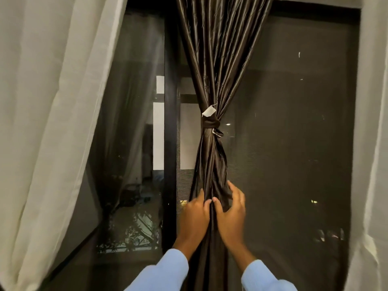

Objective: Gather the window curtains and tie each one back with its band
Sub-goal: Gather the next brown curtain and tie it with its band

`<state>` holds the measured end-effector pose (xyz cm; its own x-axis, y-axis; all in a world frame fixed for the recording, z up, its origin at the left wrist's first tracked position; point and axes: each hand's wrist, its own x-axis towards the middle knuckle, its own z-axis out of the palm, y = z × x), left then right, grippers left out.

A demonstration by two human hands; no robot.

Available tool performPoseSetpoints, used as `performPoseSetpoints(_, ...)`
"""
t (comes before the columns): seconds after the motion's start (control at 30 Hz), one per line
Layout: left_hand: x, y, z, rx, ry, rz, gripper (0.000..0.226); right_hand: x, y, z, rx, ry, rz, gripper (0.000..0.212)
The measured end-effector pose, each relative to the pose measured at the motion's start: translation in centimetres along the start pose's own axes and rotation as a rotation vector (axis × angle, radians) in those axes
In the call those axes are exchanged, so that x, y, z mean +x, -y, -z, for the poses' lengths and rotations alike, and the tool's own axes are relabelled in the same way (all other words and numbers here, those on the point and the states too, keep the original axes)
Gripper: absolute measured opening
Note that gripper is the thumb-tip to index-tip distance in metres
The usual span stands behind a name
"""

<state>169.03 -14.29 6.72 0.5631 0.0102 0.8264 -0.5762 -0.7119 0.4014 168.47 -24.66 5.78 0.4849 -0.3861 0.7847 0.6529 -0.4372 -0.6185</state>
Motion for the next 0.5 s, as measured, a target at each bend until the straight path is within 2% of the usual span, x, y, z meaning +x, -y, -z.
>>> performPoseSetpoints(0.2, -4.8, 0.4, -2.3, 0.002, 0.094, -0.010, 0.055, -2.4, -1.5, 0.9, -0.001, 0.202, -0.051, 0.033)
performPoseSetpoints(0.33, -6.7, -0.3, -2.5, -0.007, 0.103, -0.063, 0.055, -3.3, -2.2, 2.7, -0.011, 0.366, -0.118, 0.035)
performPoseSetpoints(0.5, -8.7, -2.0, -4.2, -0.011, 0.196, -0.101, 0.061, -4.2, -3.2, 5.8, -0.066, 0.457, -0.185, 0.033)
